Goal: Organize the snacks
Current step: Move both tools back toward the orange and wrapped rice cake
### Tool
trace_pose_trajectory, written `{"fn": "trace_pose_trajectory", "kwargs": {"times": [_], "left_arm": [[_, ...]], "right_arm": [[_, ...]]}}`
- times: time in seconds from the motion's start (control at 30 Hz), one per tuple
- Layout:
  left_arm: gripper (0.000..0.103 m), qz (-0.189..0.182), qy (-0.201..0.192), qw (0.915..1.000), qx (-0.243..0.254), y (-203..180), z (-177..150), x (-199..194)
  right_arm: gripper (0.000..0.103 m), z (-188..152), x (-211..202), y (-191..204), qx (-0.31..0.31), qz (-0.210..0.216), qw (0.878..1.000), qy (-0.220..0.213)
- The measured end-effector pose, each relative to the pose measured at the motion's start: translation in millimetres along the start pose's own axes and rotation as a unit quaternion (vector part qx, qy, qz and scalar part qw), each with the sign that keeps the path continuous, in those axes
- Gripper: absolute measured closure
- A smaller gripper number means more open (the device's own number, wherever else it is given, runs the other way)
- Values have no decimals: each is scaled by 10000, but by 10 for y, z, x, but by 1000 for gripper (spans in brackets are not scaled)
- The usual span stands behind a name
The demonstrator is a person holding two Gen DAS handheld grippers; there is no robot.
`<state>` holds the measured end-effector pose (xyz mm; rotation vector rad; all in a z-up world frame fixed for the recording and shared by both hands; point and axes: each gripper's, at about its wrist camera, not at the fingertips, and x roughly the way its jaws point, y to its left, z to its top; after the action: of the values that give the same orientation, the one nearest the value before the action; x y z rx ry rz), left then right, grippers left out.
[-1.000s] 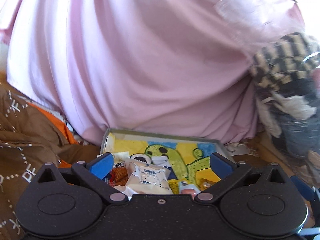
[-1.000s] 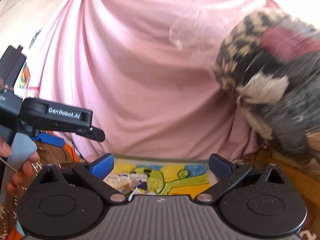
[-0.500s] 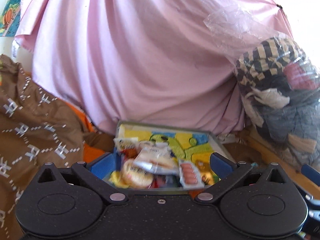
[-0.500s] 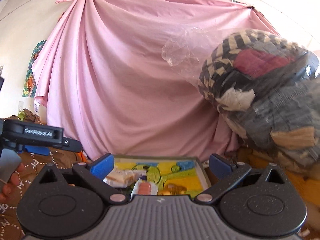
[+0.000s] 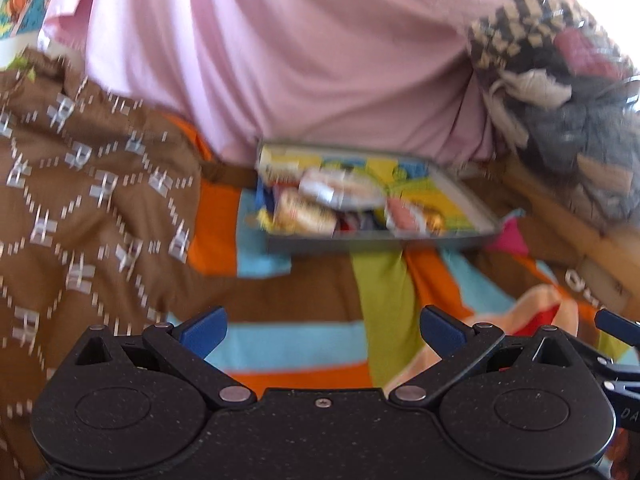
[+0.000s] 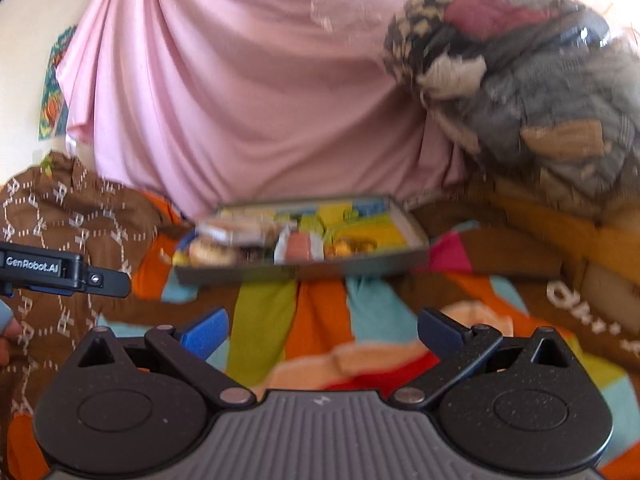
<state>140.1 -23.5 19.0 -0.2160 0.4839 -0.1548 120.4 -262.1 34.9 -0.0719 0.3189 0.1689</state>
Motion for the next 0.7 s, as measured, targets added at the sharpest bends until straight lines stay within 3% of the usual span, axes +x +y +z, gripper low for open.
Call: {"fn": "trace_pose_trajectory", "kwargs": {"times": [0.23, 0.7], "left_arm": [[1, -10, 817, 9966, 131, 137, -275, 156], [1, -66, 1138, 9913, 657, 38, -435, 319]], "right_arm": [[0, -241, 80, 51, 4, -95, 9970, 772], [0, -470, 265, 175, -88, 20, 9891, 1473]]}}
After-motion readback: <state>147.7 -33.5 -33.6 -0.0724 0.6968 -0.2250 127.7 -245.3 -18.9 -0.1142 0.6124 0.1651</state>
